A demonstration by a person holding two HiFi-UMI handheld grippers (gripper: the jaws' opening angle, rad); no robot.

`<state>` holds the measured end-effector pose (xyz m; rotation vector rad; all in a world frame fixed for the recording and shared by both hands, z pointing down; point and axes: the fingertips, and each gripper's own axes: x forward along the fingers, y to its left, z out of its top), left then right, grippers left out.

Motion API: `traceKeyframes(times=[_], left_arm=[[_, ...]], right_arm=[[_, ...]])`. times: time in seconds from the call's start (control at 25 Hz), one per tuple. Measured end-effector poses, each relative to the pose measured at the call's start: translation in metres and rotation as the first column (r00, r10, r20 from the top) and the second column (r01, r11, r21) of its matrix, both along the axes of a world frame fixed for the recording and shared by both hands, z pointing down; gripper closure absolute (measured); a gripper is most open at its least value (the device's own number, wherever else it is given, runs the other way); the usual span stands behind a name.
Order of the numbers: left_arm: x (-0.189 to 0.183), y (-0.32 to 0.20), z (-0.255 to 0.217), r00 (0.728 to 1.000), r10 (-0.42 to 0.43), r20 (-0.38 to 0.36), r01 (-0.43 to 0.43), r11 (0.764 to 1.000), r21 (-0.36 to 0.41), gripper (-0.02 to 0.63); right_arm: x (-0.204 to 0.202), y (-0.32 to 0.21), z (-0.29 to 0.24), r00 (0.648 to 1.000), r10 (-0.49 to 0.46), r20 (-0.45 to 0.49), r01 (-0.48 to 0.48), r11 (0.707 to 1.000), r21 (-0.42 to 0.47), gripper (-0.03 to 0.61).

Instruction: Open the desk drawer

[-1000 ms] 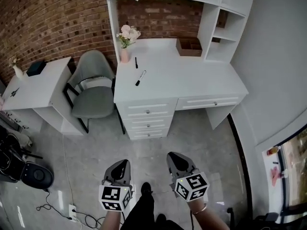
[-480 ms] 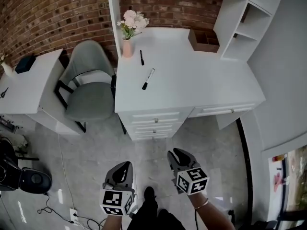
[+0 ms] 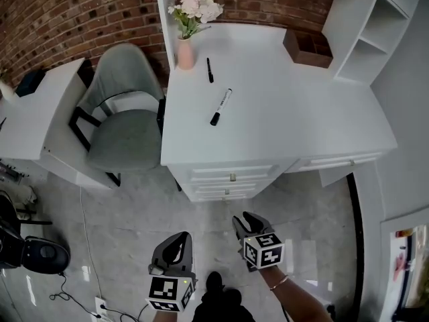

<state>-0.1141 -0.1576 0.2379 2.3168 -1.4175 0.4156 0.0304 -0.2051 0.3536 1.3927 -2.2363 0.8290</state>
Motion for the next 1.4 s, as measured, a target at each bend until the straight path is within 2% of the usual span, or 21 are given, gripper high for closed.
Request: traceKeyframes(times=[0.16,0.76,0.92,1.2,1.4], left_arm=[[-0.002,-0.010,0.042,1.000,-0.014,0.000,0.014,0.999,0.036,0.603],[0.005,-0.036,0.218,1.000,-0.013,-0.012,0.014,0.996,0.083,0.603],[-0.003,-0.039,0.261,1.000,-0.029,-0.002,0.029,0.994,0.110,0.603],[-0.020,-0.036,0.323,0.998,-0.060,0.016,0.057,0.989,0.138,0.603],[-0.027,-0.034,0.341,0.997,-0.074,0.020,0.070,0.984,0.165,0.603]], right_arm=[[-0.005,-0.014,0.060,1.000,-0.008,-0.017,0.008,1.000,-0.015,0.454],[0.000,-0.067,0.290,0.996,-0.001,-0.091,-0.003,0.999,-0.046,0.453],[0.000,-0.079,0.346,0.994,0.016,-0.109,-0.022,0.998,-0.060,0.451],[-0.004,-0.096,0.410,0.989,0.015,-0.147,-0.021,0.999,-0.045,0.448],[-0.003,-0.107,0.436,0.984,0.044,-0.174,-0.051,0.998,-0.040,0.443]])
